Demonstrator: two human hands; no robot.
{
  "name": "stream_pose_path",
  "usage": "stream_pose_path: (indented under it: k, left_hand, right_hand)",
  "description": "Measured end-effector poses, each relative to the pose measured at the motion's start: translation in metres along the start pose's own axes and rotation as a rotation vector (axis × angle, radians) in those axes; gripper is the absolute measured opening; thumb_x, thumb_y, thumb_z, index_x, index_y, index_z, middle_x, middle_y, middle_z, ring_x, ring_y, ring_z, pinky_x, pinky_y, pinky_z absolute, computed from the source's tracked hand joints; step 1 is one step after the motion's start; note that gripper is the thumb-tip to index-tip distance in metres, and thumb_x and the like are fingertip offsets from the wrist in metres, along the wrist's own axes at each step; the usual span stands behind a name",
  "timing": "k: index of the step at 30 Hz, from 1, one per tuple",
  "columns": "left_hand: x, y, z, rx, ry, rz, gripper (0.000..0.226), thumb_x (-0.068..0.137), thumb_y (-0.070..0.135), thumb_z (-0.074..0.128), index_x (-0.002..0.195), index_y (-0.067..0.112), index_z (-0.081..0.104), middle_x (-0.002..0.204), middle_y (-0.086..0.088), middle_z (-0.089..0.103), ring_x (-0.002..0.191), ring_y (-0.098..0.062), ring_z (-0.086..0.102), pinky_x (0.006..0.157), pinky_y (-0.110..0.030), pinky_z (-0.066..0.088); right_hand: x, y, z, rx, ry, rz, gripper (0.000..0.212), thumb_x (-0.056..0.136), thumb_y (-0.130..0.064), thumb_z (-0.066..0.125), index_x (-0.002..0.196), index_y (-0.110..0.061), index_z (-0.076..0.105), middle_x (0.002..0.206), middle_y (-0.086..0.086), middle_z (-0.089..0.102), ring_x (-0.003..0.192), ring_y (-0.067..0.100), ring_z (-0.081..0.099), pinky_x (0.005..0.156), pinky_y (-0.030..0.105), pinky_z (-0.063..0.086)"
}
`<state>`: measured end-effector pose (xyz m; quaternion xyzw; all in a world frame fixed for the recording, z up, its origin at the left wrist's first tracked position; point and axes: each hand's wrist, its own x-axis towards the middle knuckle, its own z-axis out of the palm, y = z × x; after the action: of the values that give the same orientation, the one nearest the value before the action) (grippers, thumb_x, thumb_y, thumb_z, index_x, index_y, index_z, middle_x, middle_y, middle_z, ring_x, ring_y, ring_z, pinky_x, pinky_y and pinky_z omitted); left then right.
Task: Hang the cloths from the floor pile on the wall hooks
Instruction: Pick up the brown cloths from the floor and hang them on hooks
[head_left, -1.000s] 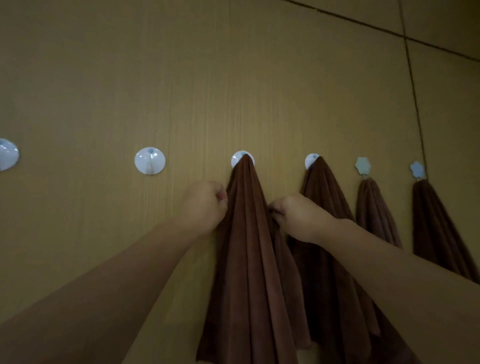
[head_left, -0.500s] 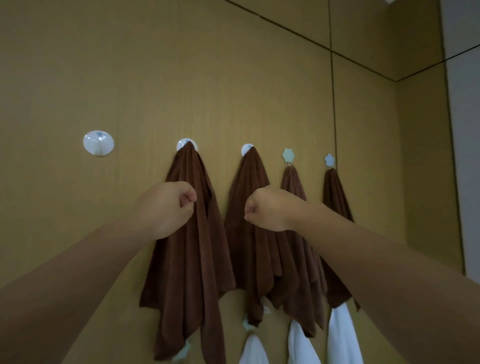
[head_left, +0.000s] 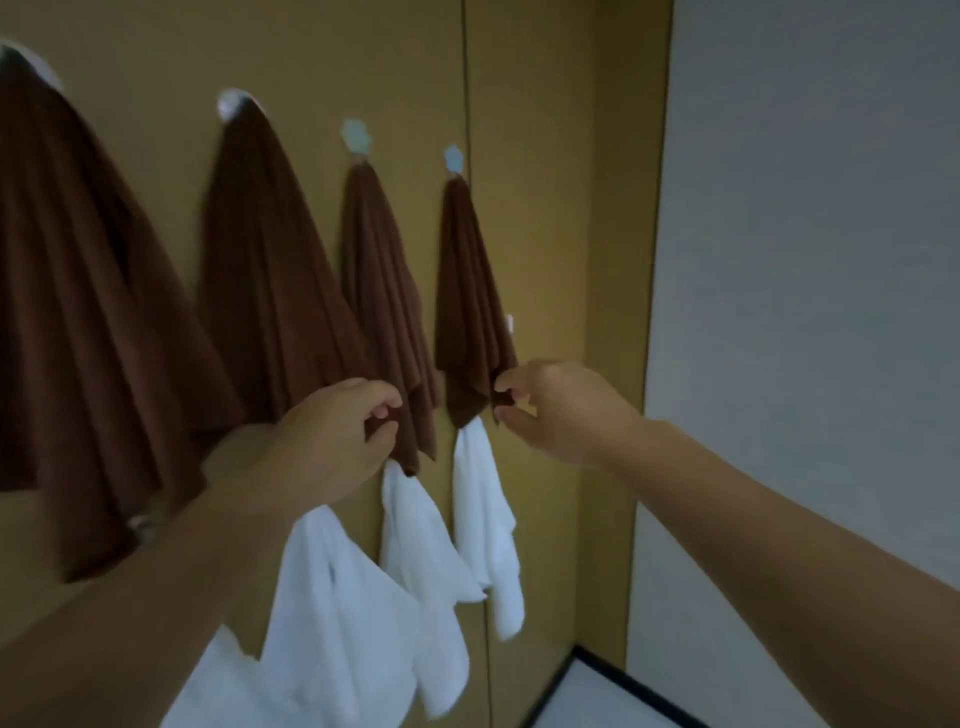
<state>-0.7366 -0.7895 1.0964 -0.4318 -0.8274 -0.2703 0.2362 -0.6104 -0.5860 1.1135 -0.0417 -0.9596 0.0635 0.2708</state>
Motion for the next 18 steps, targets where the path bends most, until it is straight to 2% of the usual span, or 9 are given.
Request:
stream_pose_path:
  k: [3, 5, 9, 12, 18]
  left_hand:
    - [-0.007, 0.007, 0.052, -0.051, -0.074, 0.094, 0.027, 0.084, 0.019, 0.065, 0.111, 0.019, 0.063, 0.103, 0.005, 0.060, 0.096, -0.020, 0.060, 0.084, -0.036, 0.050]
    - [-0.013, 0.011, 0.085, -0.122, -0.161, 0.102, 0.035, 0.087, 0.021, 0.062, 0.121, 0.016, 0.060, 0.115, 0.002, 0.059, 0.104, -0.021, 0.057, 0.089, -0.034, 0.047]
    - [-0.035, 0.008, 0.150, -0.294, -0.323, 0.169, 0.039, 0.087, 0.031, 0.061, 0.125, 0.024, 0.055, 0.120, 0.009, 0.056, 0.106, -0.015, 0.055, 0.087, -0.035, 0.048]
    - [-0.058, 0.010, 0.198, -0.378, -0.484, 0.212, 0.040, 0.088, 0.034, 0.059, 0.127, 0.026, 0.053, 0.123, 0.010, 0.054, 0.108, -0.013, 0.054, 0.089, -0.032, 0.046]
    - [-0.114, 0.042, 0.280, -0.450, -0.804, 0.370, 0.046, 0.090, 0.035, 0.057, 0.132, 0.021, 0.049, 0.135, 0.004, 0.049, 0.117, -0.018, 0.051, 0.095, -0.030, 0.042]
  right_hand:
    - [-0.055, 0.038, 0.021, -0.084, -0.022, 0.143, 0.042, 0.091, -0.038, 0.053, 0.129, -0.020, 0.053, 0.118, 0.007, 0.061, 0.104, 0.027, 0.059, 0.086, 0.039, 0.050]
    - [-0.094, 0.055, 0.033, -0.101, -0.051, 0.272, 0.049, 0.092, -0.040, 0.052, 0.136, -0.019, 0.047, 0.126, 0.007, 0.057, 0.106, 0.028, 0.059, 0.089, 0.039, 0.049]
    - [-0.171, 0.065, 0.059, -0.131, -0.047, 0.524, 0.051, 0.093, -0.042, 0.052, 0.138, -0.021, 0.045, 0.131, 0.003, 0.054, 0.095, 0.021, 0.061, 0.087, 0.029, 0.045]
    - [-0.225, 0.055, 0.077, -0.128, -0.031, 0.739, 0.051, 0.091, -0.044, 0.053, 0.137, -0.021, 0.046, 0.132, 0.001, 0.053, 0.081, 0.014, 0.054, 0.085, 0.027, 0.043]
    - [-0.335, 0.014, 0.106, -0.131, -0.015, 1.143, 0.053, 0.089, -0.044, 0.056, 0.136, -0.024, 0.045, 0.131, -0.002, 0.052, 0.101, 0.016, 0.061, 0.089, 0.030, 0.048]
